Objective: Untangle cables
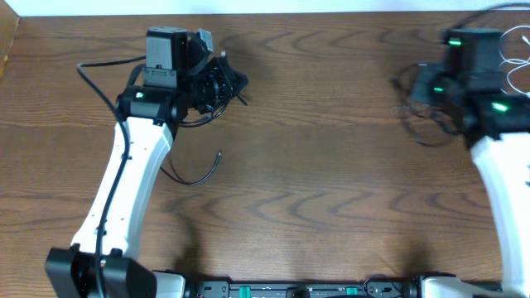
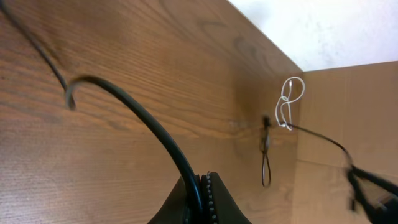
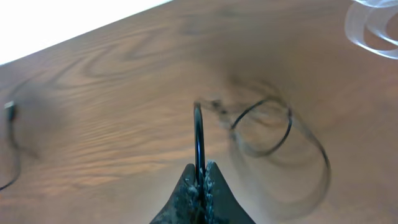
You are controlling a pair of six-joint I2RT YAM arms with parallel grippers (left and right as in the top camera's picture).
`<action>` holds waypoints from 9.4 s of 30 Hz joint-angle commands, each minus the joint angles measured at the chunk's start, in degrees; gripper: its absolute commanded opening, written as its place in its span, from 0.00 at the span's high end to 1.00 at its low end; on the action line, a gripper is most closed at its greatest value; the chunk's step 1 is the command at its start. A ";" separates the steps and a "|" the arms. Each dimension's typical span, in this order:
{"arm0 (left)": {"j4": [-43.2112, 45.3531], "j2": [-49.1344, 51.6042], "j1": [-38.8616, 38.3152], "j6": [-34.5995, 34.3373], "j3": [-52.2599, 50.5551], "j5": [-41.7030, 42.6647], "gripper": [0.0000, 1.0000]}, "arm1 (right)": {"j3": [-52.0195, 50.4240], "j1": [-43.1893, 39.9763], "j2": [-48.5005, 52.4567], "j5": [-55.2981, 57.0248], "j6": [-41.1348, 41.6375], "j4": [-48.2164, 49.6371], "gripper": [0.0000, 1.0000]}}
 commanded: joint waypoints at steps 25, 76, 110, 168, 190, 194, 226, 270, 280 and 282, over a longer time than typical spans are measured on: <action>2.38 3.63 -8.39 1.44 0.15 -9.44 0.93 | 1.42 -39.28 8.28 15.69 13.70 12.26 0.99; 13.53 7.34 -23.06 9.18 3.06 10.73 0.16 | 7.50 -22.16 13.18 -27.87 -6.82 -9.09 0.01; -15.28 7.39 -9.94 10.16 2.93 -33.33 0.08 | -7.02 11.15 31.01 -13.20 -11.98 -11.96 0.34; -15.28 7.39 -9.94 10.16 2.95 -33.33 0.06 | 34.62 -17.84 32.57 31.89 -25.88 39.10 0.99; -15.28 7.39 -9.94 10.16 2.95 -33.33 0.06 | 33.86 -13.27 36.74 23.10 -24.96 18.40 0.99; -15.28 7.39 -9.94 10.16 2.95 -33.33 0.06 | 33.86 -12.94 40.70 23.12 -21.14 13.49 0.99; -15.28 7.39 -9.94 10.16 2.93 -33.33 0.06 | 33.46 -8.02 36.37 -25.29 -21.35 -12.39 0.08; -15.28 7.39 -9.94 10.16 2.95 -33.33 0.06 | 19.47 24.11 52.96 -5.86 -15.65 -9.16 0.99; -15.28 7.39 -9.94 10.16 2.95 -33.33 0.06 | 41.40 15.30 46.64 -8.09 -5.27 -16.55 0.99; -15.28 7.39 -9.94 10.16 2.95 -33.33 0.06 | 45.48 11.69 44.87 -7.87 -3.08 -16.81 0.99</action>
